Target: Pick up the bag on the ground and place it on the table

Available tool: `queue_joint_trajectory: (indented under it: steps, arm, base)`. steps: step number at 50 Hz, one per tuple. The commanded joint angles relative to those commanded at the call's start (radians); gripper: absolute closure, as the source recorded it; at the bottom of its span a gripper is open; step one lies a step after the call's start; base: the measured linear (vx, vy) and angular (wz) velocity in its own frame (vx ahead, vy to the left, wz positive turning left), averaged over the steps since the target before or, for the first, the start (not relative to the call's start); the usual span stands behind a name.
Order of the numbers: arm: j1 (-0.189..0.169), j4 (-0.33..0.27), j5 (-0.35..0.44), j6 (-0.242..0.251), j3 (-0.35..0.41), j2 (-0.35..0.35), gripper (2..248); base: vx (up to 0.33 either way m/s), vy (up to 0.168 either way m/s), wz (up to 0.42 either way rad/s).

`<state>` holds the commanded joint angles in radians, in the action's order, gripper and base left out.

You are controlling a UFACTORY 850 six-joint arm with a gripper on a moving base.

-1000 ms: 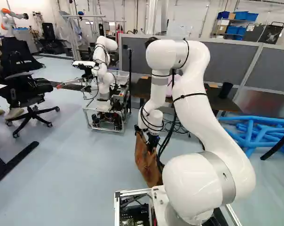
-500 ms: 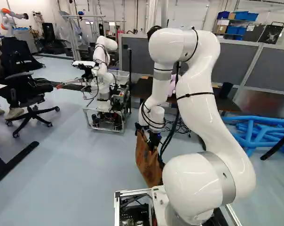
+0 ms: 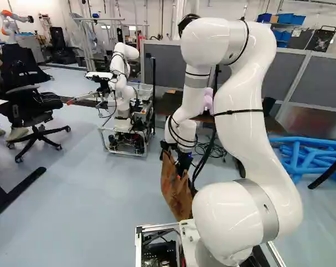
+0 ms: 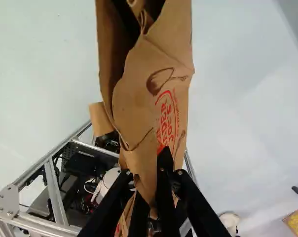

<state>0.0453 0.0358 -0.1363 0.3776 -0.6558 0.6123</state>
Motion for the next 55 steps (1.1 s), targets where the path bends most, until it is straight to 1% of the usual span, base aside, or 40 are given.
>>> queue_joint_trajectory:
  steps: [22,55]
  arm:
    - [-0.003,0.0,-0.09,0.0,0.029,-0.106,229]
    - [-0.007,0.0,-0.101,0.0,0.051,-0.254,229]
  base:
    - [0.0,0.0,0.0]
    - [0.0,0.0,0.0]
